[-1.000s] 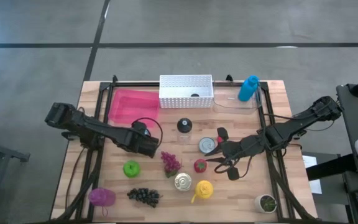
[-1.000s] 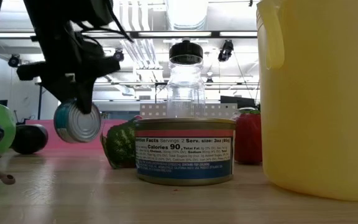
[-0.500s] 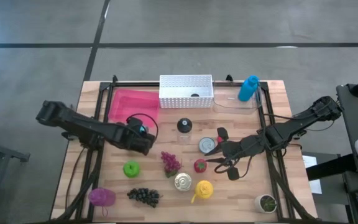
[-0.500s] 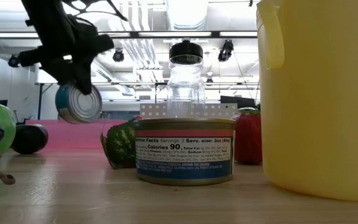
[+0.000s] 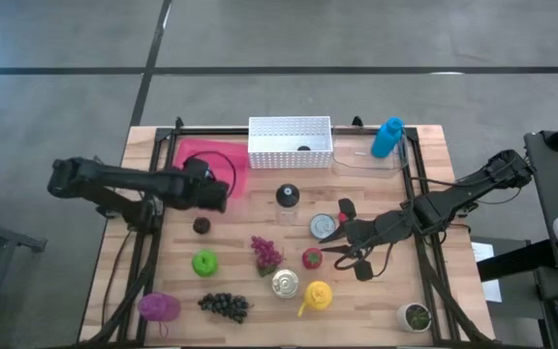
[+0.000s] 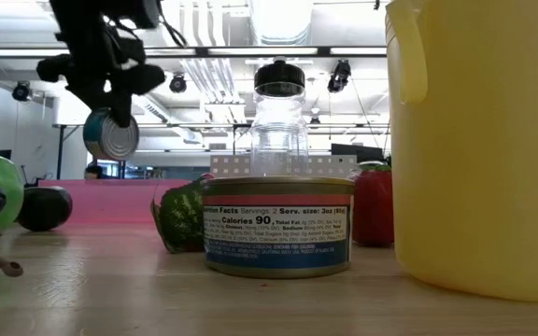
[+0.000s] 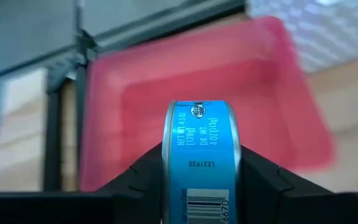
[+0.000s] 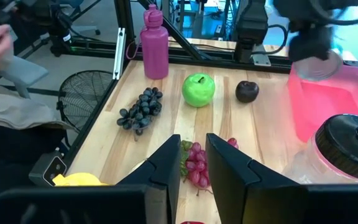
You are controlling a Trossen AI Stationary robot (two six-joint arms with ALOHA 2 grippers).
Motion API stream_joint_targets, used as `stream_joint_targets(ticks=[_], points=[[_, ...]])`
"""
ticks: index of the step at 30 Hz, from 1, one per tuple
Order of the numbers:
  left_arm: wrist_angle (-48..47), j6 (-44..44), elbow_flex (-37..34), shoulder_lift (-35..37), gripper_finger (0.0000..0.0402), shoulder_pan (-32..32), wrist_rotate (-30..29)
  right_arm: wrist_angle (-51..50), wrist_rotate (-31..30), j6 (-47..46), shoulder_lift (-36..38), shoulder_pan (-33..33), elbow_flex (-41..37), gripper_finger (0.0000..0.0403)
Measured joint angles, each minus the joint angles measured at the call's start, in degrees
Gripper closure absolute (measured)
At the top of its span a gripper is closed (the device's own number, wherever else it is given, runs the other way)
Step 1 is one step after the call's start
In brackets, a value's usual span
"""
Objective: Pick & Place Food Item
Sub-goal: Put the yellow tuna can into the pink bin
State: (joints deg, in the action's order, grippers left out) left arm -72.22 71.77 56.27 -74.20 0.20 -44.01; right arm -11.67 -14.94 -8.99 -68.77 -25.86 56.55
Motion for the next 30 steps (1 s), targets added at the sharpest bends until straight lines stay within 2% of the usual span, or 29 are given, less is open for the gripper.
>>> stream_joint_targets(ticks=[7,12,19,26,30], points=[[6.3,-13.53,-1.46,-0.61,0.0246,12.17,-0.86,0.03,0.01,0.0,0.0,0.02,0.0,0.0326],[9.84,-18.45,-3.4,-2.14,0.0238,17.85,-0.53,0.01,0.01,0.0,0.0,0.01,0.0,0.0317],[12.31,-18.61,-5.01,-6.27,0.0257,19.83,0.3,0.01,0.0,0.0,0.0,0.0,0.0,0.0308],[12.54,-15.77,-5.07,-12.18,0.0228,19.83,1.23,0.01,0.0,0.0,0.0,0.02,0.0,0.0306],[12.52,-13.98,-5.07,-14.95,0.0232,19.83,1.56,0.01,0.0,0.0,0.0,0.02,0.0,0.0312]])
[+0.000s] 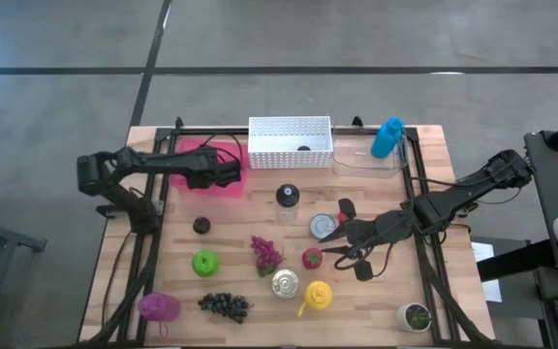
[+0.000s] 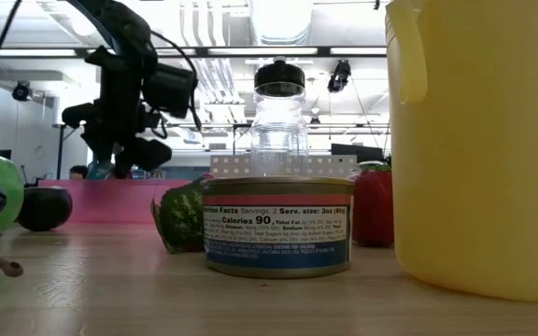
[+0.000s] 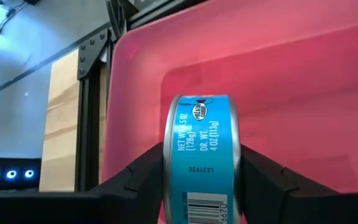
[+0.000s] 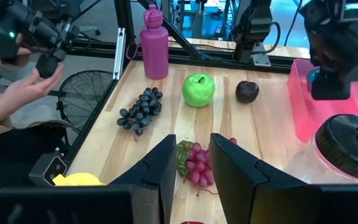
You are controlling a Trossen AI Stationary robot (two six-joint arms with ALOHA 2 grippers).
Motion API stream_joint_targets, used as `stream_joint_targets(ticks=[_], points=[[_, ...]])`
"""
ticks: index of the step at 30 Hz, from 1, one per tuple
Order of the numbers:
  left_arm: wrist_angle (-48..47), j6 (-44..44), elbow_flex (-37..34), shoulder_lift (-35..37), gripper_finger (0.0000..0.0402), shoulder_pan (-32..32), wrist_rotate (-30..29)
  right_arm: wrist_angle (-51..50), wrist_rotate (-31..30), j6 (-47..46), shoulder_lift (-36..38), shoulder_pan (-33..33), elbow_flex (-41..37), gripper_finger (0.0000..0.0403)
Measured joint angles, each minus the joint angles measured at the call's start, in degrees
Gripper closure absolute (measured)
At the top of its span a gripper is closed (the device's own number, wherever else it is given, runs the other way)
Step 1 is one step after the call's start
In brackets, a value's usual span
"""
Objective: Pick & Place Food Item
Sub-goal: Put the yellow tuna can into the pink bin
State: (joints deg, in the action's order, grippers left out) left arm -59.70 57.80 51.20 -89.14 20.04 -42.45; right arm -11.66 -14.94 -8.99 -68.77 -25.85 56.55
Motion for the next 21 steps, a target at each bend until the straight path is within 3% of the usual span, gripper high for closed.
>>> stream_joint_targets(ticks=[8,21], points=[[0.42,1.47,0.0,-2.34,0.0241,0.1,1.31,0.0,0.0,0.0,0.0,-0.01,0.0,0.0329],[0.81,5.32,0.0,-2.58,0.0151,0.17,3.5,0.0,0.0,0.0,0.0,-0.02,0.0,0.0323]])
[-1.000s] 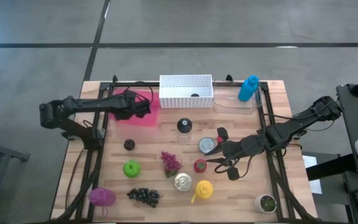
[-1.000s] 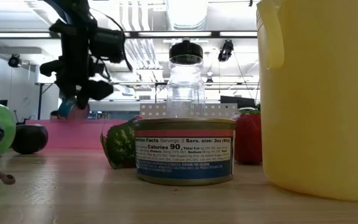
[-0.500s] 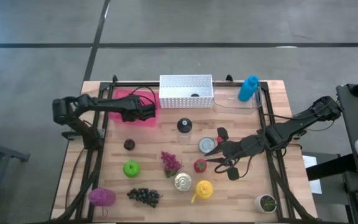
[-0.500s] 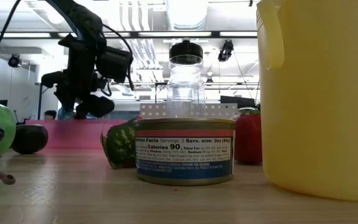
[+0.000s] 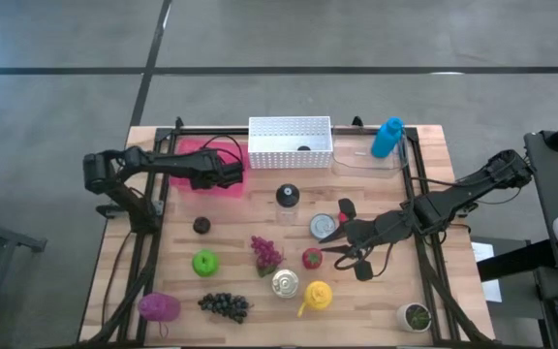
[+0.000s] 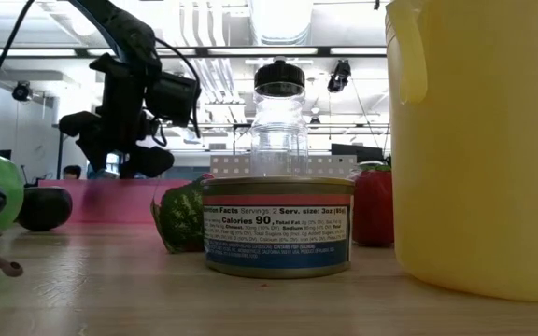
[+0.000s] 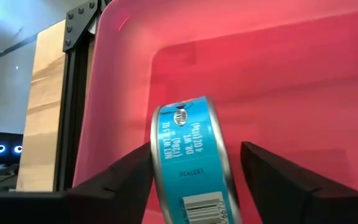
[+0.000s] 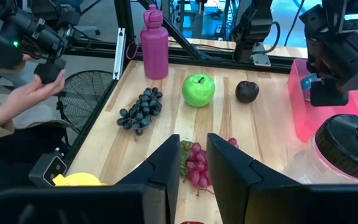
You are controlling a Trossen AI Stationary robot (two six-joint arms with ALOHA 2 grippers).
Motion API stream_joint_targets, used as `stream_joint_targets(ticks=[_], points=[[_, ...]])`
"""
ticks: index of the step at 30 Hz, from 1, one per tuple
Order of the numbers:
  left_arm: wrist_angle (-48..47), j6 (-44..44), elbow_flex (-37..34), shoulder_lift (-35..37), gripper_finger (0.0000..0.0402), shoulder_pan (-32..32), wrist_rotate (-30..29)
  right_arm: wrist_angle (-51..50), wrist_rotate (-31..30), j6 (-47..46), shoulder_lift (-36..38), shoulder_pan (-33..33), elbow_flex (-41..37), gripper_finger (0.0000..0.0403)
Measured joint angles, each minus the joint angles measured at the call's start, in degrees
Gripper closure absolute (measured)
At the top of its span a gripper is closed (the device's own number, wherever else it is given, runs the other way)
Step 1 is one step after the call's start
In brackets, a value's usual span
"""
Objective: Pick & Place Food Item
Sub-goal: Put the yellow tuna can into the pink bin
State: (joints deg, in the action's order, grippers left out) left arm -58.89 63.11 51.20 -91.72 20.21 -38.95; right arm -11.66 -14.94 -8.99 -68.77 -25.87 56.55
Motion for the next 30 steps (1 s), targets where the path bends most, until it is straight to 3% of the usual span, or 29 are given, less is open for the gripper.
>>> stream_joint_targets(ticks=[13,22,30], points=[[2.94,-2.7,0.57,0.0,0.0053,0.02,1.5,0.0,0.0,0.0,0.0,0.01,0.0,0.0305],[4.86,-1.57,1.03,0.0,0.0028,-0.35,5.93,0.0,0.0,0.01,0.0,0.0,0.0,0.0315],[4.9,-2.06,1.41,0.03,0.002,-0.35,5.52,-0.01,0.0,0.0,0.0,0.01,0.0,0.0331]])
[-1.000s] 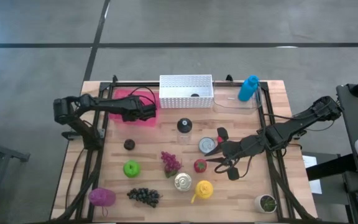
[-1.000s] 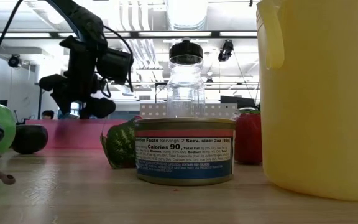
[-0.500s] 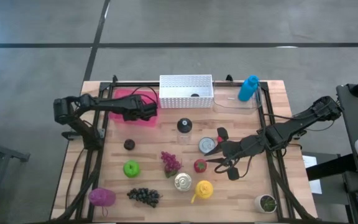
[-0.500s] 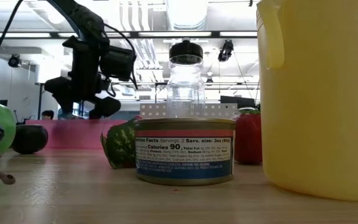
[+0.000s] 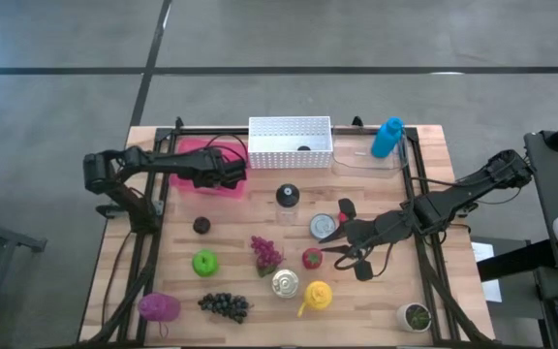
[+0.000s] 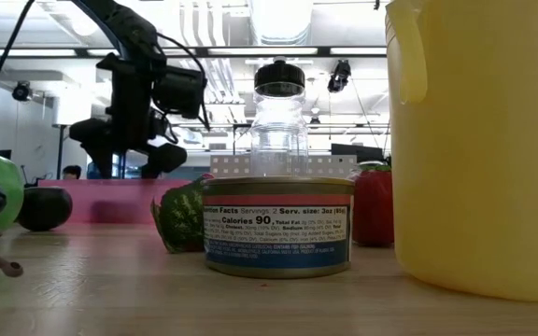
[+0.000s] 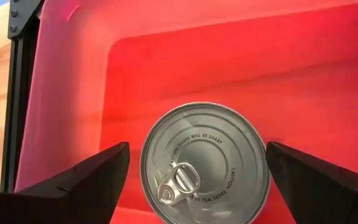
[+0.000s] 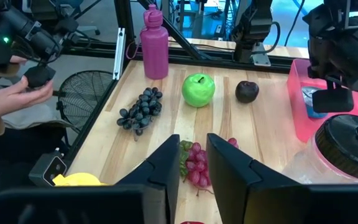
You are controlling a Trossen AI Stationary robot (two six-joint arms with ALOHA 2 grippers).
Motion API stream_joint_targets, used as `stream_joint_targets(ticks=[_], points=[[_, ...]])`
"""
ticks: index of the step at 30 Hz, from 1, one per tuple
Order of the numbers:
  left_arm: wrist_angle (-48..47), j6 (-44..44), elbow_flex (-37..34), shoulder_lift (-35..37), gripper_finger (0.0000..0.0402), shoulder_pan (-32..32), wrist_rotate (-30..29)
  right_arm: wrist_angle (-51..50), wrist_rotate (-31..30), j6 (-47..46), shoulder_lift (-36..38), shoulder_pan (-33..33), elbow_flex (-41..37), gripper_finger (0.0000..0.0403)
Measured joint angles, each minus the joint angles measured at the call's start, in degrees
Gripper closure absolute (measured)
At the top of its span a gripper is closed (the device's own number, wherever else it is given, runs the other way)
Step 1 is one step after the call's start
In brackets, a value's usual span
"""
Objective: Pick & Place Food Item
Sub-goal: Put the yellow tuna can into the pink bin
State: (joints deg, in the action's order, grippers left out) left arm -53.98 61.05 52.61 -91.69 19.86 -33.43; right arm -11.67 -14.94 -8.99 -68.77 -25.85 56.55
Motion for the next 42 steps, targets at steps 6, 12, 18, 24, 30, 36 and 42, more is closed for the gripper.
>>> stream_joint_targets(ticks=[6,12,18,24,30,36,42], points=[[-0.68,-1.13,0.65,2.94,0.0023,-0.75,0.02,-0.01,0.0,0.0,0.0,-0.01,0.0,0.0334],[-0.58,-2.75,0.63,5.93,0.0025,-3.5,0.04,-0.01,0.0,0.01,0.01,-0.01,0.0,0.0322],[3.21,-7.12,0.47,5.27,0.0017,-4.02,1.33,-0.01,0.0,0.0,0.0,0.0,0.0,0.0313],[5.03,-7.1,-1.15,4.84,0.0004,-3.81,2.52,-0.01,0.0,0.0,0.02,-0.01,0.0,0.0307],[8.66,-5.77,-4.33,4.84,0.0004,-2.89,3.43,-0.01,0.0,0.0,0.02,-0.01,0.0,0.0315],[11.25,-5.73,-6.91,4.84,0.0003,-0.97,3.47,-0.01,0.0,0.0,0.0,-0.01,0.0,0.0328],[10.78,-4.96,-8.12,4.84,0.001,1.19,2.53,-0.01,0.0,0.01,0.0,0.0,0.0,0.0335]])
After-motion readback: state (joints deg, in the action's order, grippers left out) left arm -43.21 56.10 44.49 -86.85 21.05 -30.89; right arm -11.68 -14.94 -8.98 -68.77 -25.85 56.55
